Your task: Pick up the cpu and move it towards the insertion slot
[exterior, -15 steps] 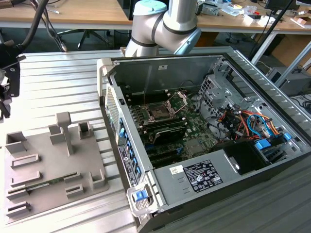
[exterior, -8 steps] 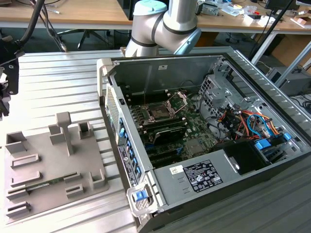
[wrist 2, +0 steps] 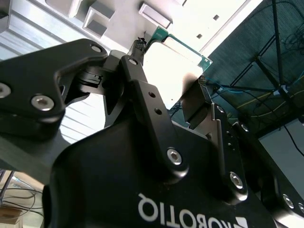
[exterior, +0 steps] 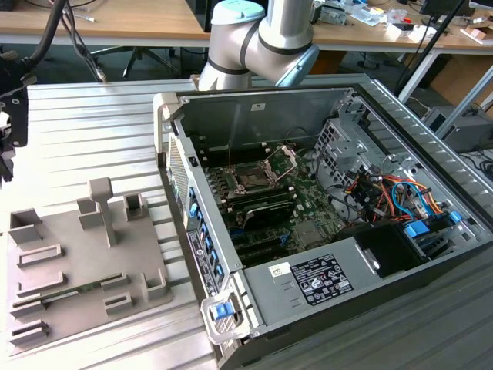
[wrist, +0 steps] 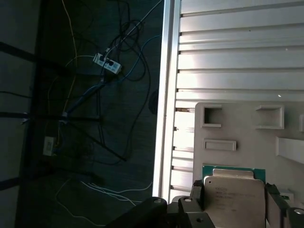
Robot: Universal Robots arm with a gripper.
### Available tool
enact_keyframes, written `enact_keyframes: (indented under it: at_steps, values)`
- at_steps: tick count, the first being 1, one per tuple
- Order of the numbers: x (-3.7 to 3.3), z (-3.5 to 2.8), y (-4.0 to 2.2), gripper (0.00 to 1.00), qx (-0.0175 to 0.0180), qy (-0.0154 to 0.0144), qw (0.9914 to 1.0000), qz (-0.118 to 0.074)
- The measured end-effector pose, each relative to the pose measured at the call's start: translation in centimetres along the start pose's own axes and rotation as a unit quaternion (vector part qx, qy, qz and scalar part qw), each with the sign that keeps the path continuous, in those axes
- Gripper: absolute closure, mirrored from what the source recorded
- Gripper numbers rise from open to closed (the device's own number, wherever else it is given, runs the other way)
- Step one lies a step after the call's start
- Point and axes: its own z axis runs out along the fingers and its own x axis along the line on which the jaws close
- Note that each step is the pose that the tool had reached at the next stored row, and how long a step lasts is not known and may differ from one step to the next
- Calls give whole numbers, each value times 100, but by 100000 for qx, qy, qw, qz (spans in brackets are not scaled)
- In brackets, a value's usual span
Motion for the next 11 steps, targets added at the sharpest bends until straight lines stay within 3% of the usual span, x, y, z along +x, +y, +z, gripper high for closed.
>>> enact_keyframes:
  at_steps: [2,4,5,6,11]
  values:
    - [0,-22,1,45,-2,4,100000,3]
    - [0,-86,5,45,-73,-10,100000,-1]
    - [-3,-87,5,45,-96,-5,100000,-1]
    - [-57,-87,0,45,-100,-7,100000,1]
    - [-82,-87,-2,45,-99,-9,100000,1]
